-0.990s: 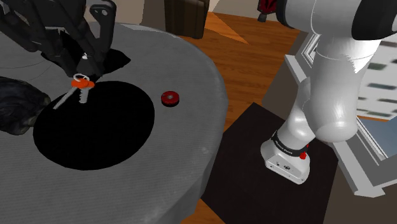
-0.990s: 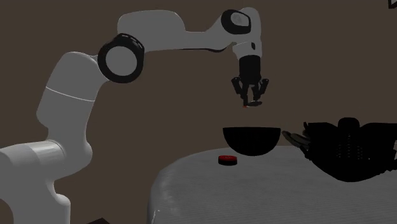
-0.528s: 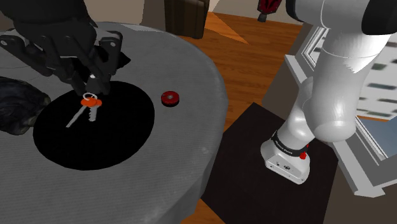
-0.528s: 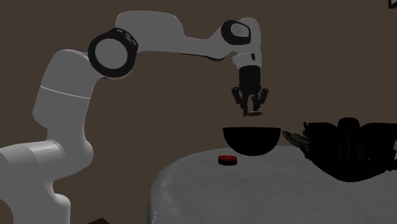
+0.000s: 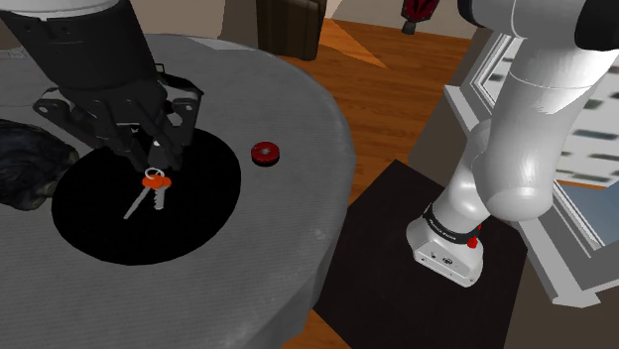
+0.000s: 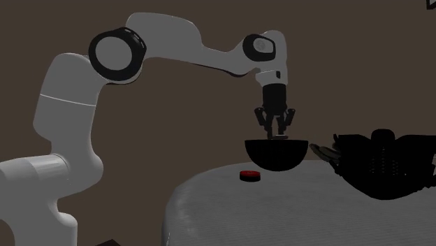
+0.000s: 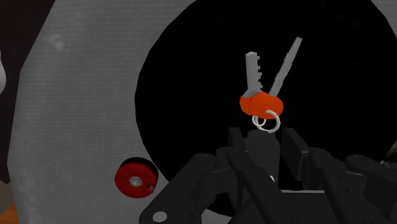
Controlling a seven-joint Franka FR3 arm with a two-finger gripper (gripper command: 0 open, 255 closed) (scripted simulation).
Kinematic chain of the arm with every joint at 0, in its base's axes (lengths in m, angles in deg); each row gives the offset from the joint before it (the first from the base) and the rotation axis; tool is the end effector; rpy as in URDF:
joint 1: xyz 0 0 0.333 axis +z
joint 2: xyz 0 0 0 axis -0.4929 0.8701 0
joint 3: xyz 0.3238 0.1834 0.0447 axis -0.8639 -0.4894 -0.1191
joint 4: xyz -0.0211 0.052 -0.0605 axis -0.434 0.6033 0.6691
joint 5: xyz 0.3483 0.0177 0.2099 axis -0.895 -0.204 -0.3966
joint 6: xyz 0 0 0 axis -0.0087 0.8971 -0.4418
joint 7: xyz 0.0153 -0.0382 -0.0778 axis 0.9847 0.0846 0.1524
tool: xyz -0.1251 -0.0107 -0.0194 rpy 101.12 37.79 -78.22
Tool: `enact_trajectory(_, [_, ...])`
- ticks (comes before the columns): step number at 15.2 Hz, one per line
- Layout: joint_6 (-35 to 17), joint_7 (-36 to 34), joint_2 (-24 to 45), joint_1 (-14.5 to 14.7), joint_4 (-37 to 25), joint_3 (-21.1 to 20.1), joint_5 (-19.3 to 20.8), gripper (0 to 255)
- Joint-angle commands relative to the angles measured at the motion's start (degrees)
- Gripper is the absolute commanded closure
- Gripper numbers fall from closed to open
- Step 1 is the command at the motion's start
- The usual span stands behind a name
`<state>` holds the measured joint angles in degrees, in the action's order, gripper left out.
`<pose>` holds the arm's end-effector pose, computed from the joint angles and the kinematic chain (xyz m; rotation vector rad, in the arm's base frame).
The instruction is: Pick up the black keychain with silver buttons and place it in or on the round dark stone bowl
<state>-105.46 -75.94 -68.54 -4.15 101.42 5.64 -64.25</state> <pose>0.3712 0.5282 0.6305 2.9269 -1.0610 0.0656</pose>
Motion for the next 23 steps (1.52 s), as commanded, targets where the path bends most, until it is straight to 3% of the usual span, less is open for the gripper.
enact_trajectory(1, [-0.43, -0.05, -0.03, -0.04, 0.43, 0.00, -0.02, 255])
enact_trajectory(6, [-0.43, -0.05, -0.03, -0.03, 0.43, 0.00, -0.02, 255])
enact_trajectory(7, [-0.43, -0.05, -0.02, -0.03, 0.43, 0.00, -0.01, 0])
enact_trajectory(12, [-0.43, -0.05, -0.02, -0.03, 0.43, 0.00, -0.01, 0])
enact_trajectory(16, [8.84, -0.67, 3.80, 3.09, -12.08, -0.23, 2.41, 0])
enact_trajectory(23, [8.84, -0.67, 3.79, 3.11, -12.08, -0.20, 2.40, 0])
